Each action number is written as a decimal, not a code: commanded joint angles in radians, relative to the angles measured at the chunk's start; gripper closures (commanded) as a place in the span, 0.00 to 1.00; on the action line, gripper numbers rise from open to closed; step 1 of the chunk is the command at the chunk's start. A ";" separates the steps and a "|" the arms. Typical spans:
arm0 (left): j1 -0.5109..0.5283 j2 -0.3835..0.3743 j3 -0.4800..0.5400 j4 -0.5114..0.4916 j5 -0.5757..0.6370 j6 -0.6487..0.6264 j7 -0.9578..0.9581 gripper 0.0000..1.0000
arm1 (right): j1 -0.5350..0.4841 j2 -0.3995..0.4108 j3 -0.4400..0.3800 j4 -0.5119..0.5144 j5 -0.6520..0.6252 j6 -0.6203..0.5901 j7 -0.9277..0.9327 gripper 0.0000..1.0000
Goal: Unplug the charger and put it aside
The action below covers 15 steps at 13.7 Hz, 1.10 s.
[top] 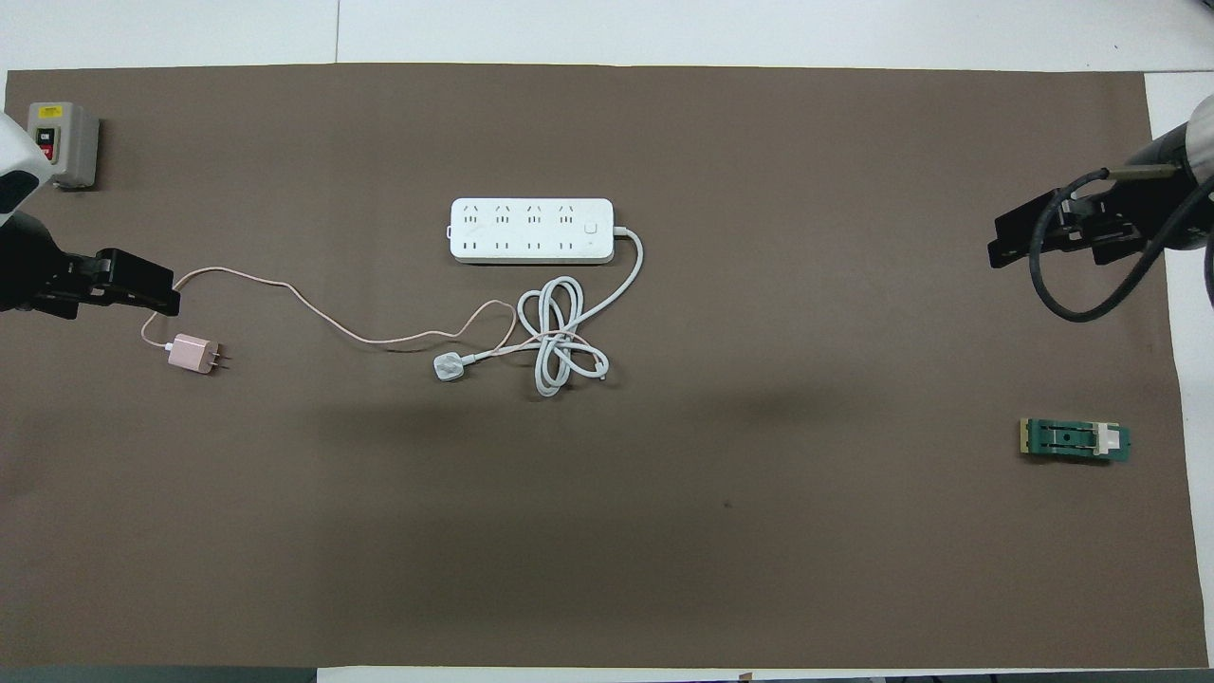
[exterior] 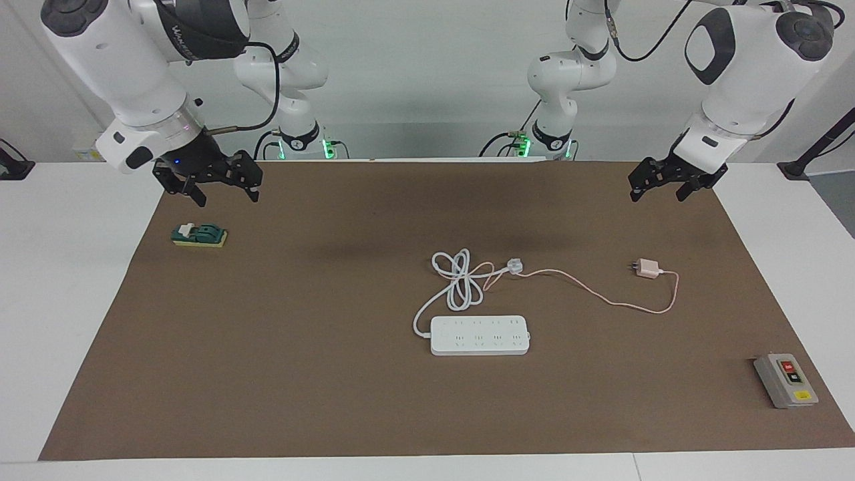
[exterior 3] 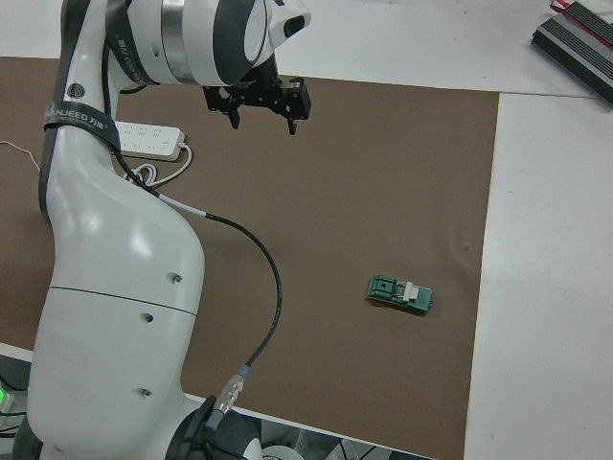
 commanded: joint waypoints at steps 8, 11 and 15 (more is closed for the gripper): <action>0.002 -0.034 0.005 -0.038 0.001 0.016 0.013 0.00 | -0.010 -0.042 0.006 -0.026 -0.077 -0.017 -0.033 0.00; 0.002 -0.034 0.005 -0.038 0.001 0.016 0.013 0.00 | -0.016 -0.089 0.008 -0.080 -0.121 -0.019 -0.090 0.00; 0.002 -0.034 0.005 -0.038 0.001 0.016 0.013 0.00 | -0.022 -0.204 0.008 -0.224 -0.121 -0.005 -0.081 0.00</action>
